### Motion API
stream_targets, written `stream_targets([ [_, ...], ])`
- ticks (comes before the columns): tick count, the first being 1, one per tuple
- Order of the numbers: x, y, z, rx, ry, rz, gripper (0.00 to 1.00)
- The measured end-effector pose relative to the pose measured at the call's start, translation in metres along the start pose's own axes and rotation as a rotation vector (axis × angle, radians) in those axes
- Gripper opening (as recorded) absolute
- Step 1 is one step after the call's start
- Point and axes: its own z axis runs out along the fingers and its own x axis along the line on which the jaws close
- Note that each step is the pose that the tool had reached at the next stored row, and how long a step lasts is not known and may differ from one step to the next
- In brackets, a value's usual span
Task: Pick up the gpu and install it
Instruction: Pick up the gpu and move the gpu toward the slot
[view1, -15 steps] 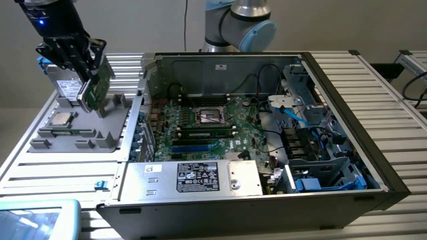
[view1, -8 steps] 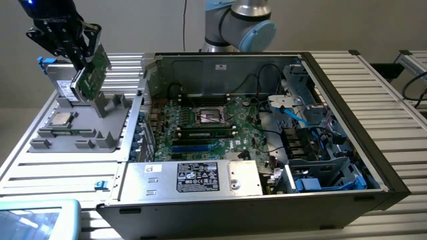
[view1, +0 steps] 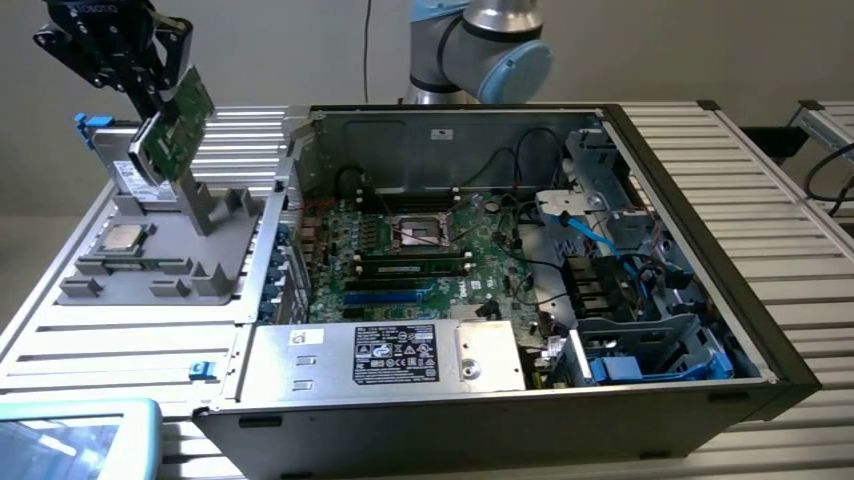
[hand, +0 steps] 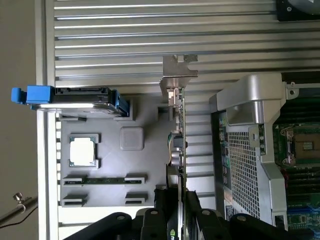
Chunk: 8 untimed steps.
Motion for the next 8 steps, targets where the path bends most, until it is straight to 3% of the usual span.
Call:
stream_targets([
  [4, 0.0, 0.0005, -0.0094, -0.0001, -0.0002, 0.0, 0.27],
  [8, -0.001, 0.0015, -0.0269, 0.0, 0.0, 0.0, 0.27],
])
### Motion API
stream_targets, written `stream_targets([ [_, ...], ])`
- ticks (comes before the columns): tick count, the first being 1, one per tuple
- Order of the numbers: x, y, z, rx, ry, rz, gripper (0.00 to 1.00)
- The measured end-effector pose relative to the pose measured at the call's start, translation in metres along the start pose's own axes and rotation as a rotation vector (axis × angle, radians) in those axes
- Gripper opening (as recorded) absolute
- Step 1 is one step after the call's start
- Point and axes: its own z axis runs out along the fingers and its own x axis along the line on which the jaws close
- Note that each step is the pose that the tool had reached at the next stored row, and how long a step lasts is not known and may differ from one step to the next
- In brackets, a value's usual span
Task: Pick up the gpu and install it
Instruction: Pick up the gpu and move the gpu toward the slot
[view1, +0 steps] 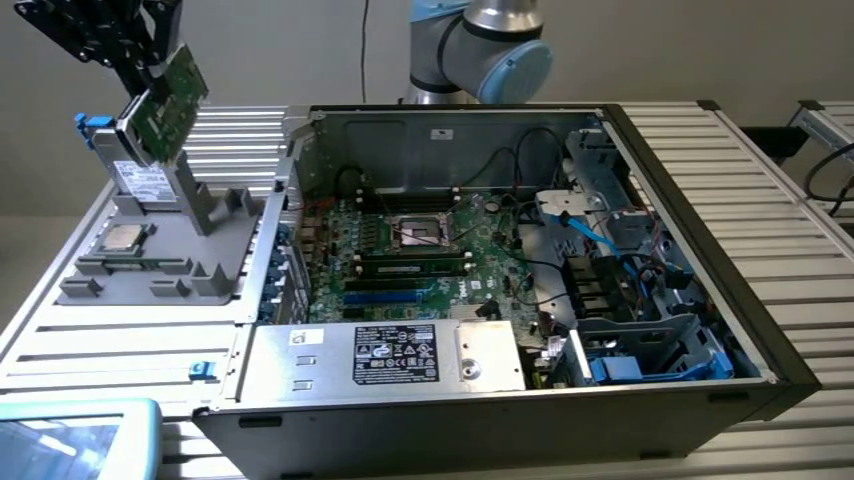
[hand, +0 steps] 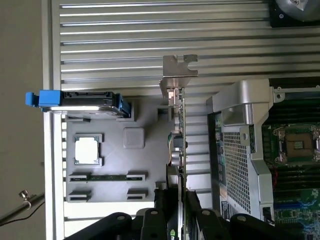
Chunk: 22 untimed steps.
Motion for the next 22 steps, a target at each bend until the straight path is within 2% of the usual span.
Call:
stream_targets([
  [10, -0.002, 0.0026, -0.0453, -0.0001, 0.0012, 0.0, 0.27],
  [12, -0.002, 0.0031, -0.0541, 0.0002, 0.0036, 0.0, 0.27],
  [15, -0.003, 0.0034, -0.0595, 0.0008, 0.0128, 0.001, 0.27],
  [18, -0.003, 0.0037, -0.0646, 0.0018, 0.0261, 0.001, 0.27],
  [21, -0.003, 0.0038, -0.0652, 0.0018, 0.0292, 0.002, 0.27],
  [22, -0.003, 0.0037, -0.0656, 0.0028, 0.0392, 0.002, 0.27],
])
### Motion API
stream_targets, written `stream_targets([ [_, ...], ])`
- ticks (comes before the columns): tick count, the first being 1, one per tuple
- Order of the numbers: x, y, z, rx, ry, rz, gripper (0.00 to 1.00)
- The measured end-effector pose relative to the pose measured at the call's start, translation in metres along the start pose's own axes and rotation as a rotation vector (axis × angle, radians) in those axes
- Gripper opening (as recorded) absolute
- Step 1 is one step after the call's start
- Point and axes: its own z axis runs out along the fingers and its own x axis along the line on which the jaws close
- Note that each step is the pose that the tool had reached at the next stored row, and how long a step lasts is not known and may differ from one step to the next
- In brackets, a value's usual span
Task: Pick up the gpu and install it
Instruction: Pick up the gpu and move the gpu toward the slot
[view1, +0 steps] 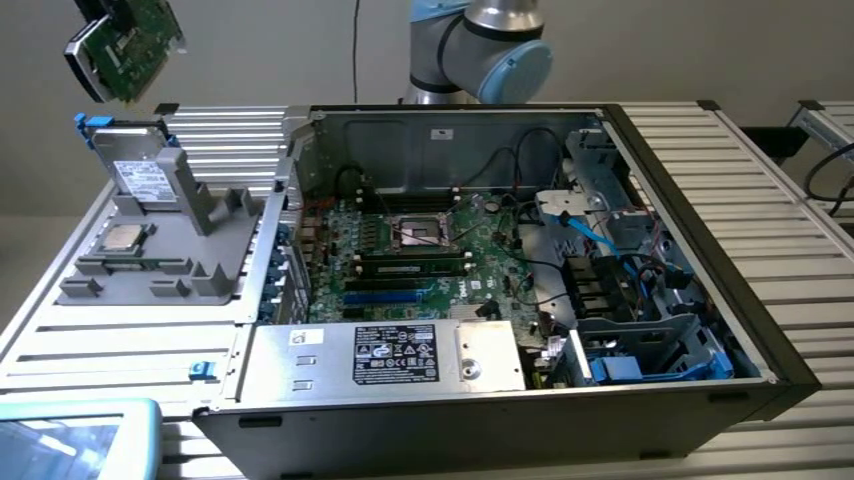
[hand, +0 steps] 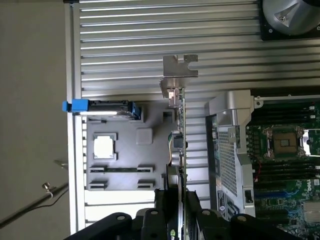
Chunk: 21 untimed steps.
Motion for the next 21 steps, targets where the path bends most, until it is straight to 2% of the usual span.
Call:
stream_targets([
  [2, 0.0, 0.0, -0.0001, 0.0022, 0.0347, 0.002, 0.27],
  [3, 0.0, 0.0, 0.0, 0.0029, 0.0483, 0.003, 0.27],
  [4, 0.0001, 0.0, 0.0, 0.0033, 0.0531, 0.003, 0.27],
  [9, 0.0, 0.0, 0.0, 0.0035, 0.0548, -0.003, 0.27],
  [14, 0.0, 0.0, 0.0, 0.0053, 0.0573, -0.091, 0.27],
  [21, 0.0, 0.0, 0.0, 0.0079, 0.0637, -0.219, 0.27],
])
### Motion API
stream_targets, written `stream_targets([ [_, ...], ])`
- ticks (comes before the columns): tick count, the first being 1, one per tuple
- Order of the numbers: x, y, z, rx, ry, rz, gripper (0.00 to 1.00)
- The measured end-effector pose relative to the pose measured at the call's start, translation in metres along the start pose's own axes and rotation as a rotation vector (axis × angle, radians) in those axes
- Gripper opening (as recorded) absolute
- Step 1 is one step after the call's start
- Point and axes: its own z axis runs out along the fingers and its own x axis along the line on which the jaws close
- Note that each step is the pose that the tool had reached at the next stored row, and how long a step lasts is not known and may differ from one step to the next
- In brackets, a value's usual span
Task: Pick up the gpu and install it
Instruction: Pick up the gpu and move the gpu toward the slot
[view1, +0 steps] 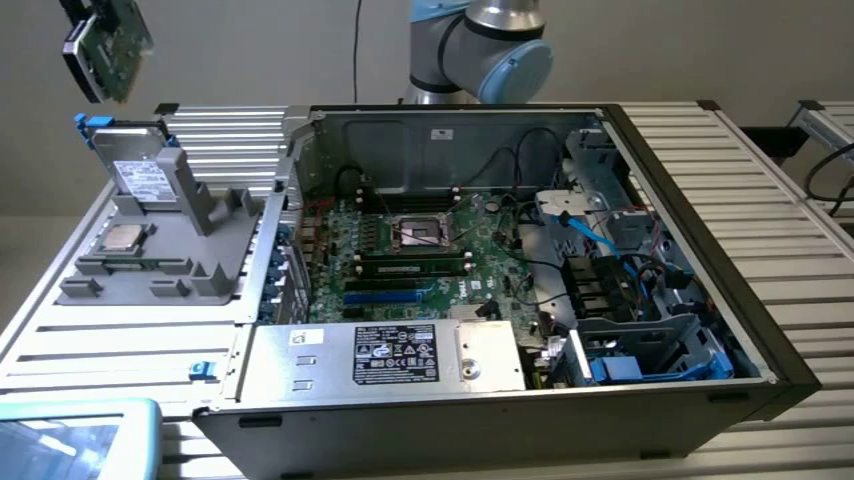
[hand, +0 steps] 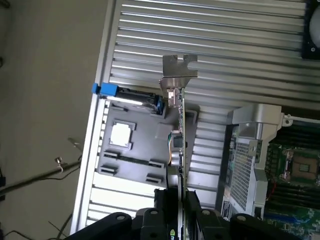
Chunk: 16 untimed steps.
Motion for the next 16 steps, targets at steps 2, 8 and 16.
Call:
stream_targets([
  [2, 0.0, 0.0, 0.0, 0.0017, 0.0018, -0.036, 0.27],
  [8, 0.0, 0.0, 0.0, 0.0068, 0.0075, -0.145, 0.27],
  [16, 0.0, 0.0, 0.0, 0.0136, 0.0149, -0.29, 0.27],
])
